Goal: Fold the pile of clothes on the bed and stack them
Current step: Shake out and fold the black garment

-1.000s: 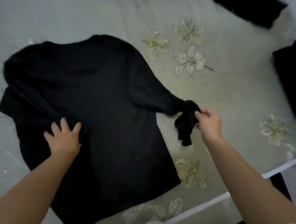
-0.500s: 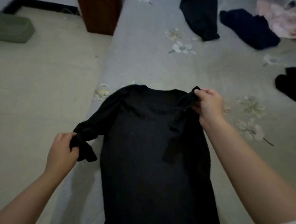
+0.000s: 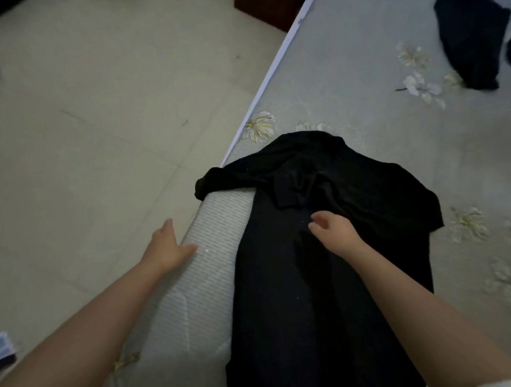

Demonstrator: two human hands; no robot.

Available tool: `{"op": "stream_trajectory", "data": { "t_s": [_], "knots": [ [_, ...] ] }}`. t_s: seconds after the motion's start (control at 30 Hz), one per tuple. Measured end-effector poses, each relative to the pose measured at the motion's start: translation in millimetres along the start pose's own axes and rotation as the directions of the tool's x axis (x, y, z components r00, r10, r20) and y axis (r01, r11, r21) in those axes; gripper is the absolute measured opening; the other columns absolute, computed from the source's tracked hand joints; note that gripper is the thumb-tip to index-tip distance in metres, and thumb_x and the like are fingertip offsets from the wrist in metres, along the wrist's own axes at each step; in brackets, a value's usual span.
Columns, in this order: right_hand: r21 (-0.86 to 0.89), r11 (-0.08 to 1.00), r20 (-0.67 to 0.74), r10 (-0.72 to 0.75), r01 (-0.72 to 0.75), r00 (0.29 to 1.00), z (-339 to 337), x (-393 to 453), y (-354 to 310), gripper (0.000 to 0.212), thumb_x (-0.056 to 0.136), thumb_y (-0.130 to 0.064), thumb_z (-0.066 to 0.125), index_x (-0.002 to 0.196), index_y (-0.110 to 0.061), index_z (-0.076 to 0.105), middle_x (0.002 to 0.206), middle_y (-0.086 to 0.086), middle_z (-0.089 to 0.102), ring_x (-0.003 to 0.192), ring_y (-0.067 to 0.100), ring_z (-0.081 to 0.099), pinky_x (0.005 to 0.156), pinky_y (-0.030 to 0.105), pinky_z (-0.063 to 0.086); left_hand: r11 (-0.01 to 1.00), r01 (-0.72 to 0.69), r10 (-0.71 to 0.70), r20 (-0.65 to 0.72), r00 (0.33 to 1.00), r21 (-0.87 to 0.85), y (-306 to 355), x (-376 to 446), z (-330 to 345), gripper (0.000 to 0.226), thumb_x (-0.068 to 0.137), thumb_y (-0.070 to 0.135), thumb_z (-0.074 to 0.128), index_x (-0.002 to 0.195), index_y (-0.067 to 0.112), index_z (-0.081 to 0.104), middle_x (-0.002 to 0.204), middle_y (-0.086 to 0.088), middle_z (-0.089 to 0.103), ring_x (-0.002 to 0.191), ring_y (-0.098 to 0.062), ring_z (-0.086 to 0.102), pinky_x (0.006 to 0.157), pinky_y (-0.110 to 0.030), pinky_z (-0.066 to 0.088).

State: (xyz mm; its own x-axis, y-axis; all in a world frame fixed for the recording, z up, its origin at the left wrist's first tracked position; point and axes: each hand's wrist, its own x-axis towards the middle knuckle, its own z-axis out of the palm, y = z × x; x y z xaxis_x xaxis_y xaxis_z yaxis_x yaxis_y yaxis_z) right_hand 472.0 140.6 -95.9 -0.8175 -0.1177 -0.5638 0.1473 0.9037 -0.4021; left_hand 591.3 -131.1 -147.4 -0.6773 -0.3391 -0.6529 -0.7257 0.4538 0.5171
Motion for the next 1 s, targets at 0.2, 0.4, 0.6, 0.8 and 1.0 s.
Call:
{"op": "stream_trajectory", "data": {
  "t_s": [0.2,0.4,0.6,0.8,1.0],
  "knots": [
    [-0.401,0.916,-0.254,-0.134,0.022,0.958,27.6,46.3,-19.5,0.076,0.086,-0.027,0.061,0.146,-0.025,0.015,0.15,0.015,0.014,0.135,0.031,0.021,0.107,0.041,0.027,0.994,-0.1,0.098,-0.053,0.994,-0.049,-26.9,6.0,26.5,0.055,0.089,0.023,0.057,0.135,0.0,0.036,0.135,-0.021,0.045,0.122,-0.03,0.044,0.095,-0.033,0.036],
    [-0.744,0.667,-0.227,-0.293,0.029,0.929,27.9,82.8,-28.8,0.043,0.094,-0.018,0.04,0.137,-0.021,0.04,0.144,0.01,0.036,0.137,0.029,0.019,0.11,0.046,0.015,0.969,-0.237,0.247,-0.185,0.951,0.072,-21.4,16.9,50.2,0.061,0.091,0.032,0.05,0.142,0.009,0.027,0.138,-0.015,0.039,0.122,-0.029,0.04,0.099,-0.04,0.035],
    [0.129,0.986,-0.711,0.017,0.106,0.703,-38.2,95.1,-74.6,0.032,0.095,-0.017,0.04,0.113,0.003,0.059,0.116,0.022,0.059,0.097,0.019,0.051,0.081,0.029,0.036,0.941,-0.241,0.298,-0.242,0.923,0.239,-16.4,31.6,63.2,0.065,0.093,0.037,0.045,0.143,0.002,0.024,0.145,-0.018,0.032,0.127,-0.032,0.038,0.102,-0.042,0.031],
    [-0.21,0.931,-0.155,-0.335,0.3,0.929,8.3,87.1,-88.0,0.058,0.093,-0.028,0.052,0.14,-0.001,0.032,0.143,0.015,0.04,0.131,0.024,0.038,0.103,0.02,0.024,0.938,-0.267,0.317,-0.237,0.918,0.222,-13.0,27.7,62.9,0.082,0.079,0.053,0.021,0.131,-0.008,0.041,0.128,-0.028,0.049,0.109,-0.043,0.052,0.086,-0.05,0.043],
    [-0.399,0.876,0.002,-0.293,0.269,0.956,2.9,54.8,6.3,0.047,0.091,-0.022,0.053,0.135,-0.008,0.043,0.139,0.008,0.044,0.129,0.02,0.038,0.106,0.026,0.028,0.935,-0.249,0.304,-0.215,0.928,0.252,2.2,20.6,57.2,0.082,0.078,0.05,0.021,0.128,-0.012,0.043,0.126,-0.034,0.047,0.11,-0.046,0.05,0.09,-0.055,0.039]
  ]
}}
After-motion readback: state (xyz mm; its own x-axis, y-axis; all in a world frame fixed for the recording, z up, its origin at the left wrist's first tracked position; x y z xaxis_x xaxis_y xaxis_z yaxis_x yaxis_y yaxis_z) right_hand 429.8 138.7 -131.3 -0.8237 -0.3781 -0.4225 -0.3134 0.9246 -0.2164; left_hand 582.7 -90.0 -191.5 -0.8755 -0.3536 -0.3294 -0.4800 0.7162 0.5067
